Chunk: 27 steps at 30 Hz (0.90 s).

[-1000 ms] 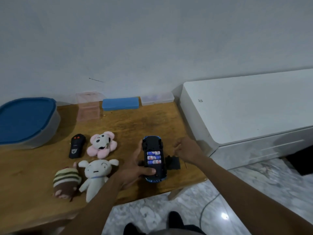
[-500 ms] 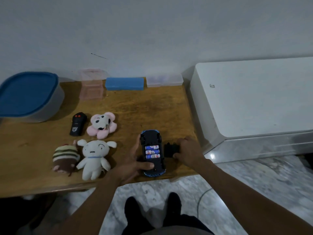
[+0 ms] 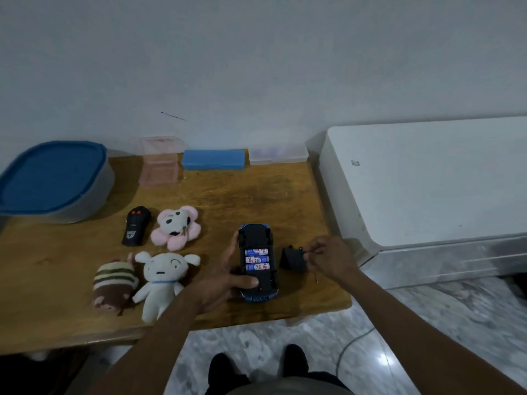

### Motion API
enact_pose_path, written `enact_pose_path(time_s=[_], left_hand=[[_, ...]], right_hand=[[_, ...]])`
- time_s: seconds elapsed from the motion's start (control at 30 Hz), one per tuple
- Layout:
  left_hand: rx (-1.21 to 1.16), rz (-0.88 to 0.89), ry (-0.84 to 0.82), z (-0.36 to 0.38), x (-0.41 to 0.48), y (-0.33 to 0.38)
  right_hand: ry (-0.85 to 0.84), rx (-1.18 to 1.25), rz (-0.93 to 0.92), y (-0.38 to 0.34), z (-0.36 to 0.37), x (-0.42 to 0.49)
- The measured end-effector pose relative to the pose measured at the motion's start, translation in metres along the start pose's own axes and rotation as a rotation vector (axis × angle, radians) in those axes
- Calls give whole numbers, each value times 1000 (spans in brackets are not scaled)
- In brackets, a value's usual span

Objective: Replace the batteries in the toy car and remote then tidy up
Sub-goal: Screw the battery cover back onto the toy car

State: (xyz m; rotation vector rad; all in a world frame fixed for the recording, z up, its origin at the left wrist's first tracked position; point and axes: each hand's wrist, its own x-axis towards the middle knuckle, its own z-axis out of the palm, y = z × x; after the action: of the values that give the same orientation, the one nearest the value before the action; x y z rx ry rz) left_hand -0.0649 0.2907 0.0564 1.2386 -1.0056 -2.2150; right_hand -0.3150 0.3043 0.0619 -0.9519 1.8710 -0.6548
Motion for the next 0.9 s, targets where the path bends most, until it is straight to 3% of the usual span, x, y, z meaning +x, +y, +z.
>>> enact_pose_path(time_s=[0.23,0.43,0.9], left_hand=[[56,32,-47,-11,7,26],[103,61,-134,-14,9,45],[143,93,-165,-28,-4,60]], right_hand=[[-17,194,-128,-63,-27,-11],[-148,111,-219,-98,0,-20],[-124,4,-255,-110,28,-22]])
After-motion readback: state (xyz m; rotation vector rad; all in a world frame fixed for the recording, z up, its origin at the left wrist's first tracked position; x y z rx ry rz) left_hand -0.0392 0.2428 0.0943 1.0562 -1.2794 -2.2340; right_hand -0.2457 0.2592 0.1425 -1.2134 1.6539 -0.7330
